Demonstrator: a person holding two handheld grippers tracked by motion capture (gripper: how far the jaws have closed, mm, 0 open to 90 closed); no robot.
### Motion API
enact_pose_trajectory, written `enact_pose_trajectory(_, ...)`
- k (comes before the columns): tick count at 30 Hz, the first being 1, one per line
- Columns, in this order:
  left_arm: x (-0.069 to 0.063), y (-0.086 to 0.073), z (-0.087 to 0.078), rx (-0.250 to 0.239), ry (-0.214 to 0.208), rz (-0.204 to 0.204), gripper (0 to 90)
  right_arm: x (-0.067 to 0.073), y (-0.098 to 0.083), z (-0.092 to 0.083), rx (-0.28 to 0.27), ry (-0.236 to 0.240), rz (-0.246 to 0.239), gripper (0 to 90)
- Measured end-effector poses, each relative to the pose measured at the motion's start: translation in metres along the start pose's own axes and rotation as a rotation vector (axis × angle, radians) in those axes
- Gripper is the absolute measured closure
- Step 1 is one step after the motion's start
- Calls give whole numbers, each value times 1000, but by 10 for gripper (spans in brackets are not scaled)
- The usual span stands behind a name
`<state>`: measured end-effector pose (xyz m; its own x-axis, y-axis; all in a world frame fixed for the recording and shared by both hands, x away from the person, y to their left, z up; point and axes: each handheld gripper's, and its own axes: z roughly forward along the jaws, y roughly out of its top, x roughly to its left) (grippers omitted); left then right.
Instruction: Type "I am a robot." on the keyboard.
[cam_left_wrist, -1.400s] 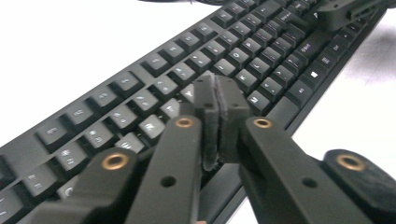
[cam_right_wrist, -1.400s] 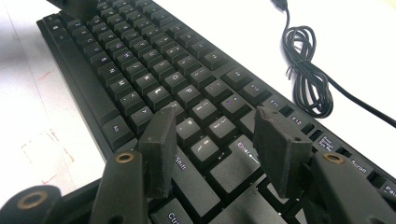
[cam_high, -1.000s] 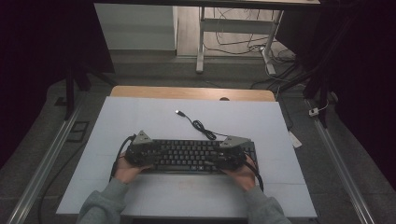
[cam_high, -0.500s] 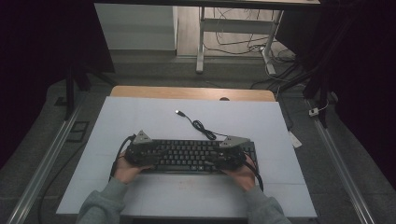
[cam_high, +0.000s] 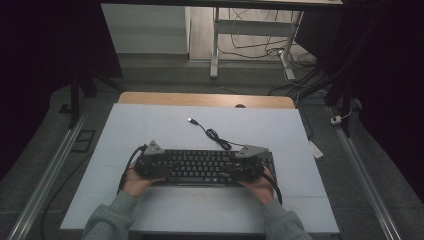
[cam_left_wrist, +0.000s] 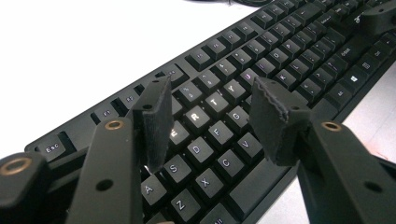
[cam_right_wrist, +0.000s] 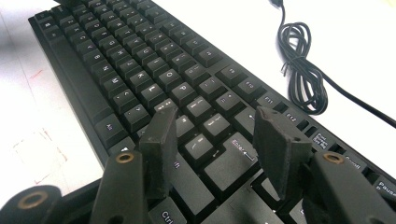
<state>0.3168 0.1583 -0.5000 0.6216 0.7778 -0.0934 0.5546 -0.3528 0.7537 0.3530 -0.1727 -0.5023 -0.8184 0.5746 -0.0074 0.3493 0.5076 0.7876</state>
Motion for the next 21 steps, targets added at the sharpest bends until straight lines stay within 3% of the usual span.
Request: enact_pose_trajectory(21, -4, -1, 6, 38, -10, 33, 470, -2, 2, -1, -17, 0, 9, 531)
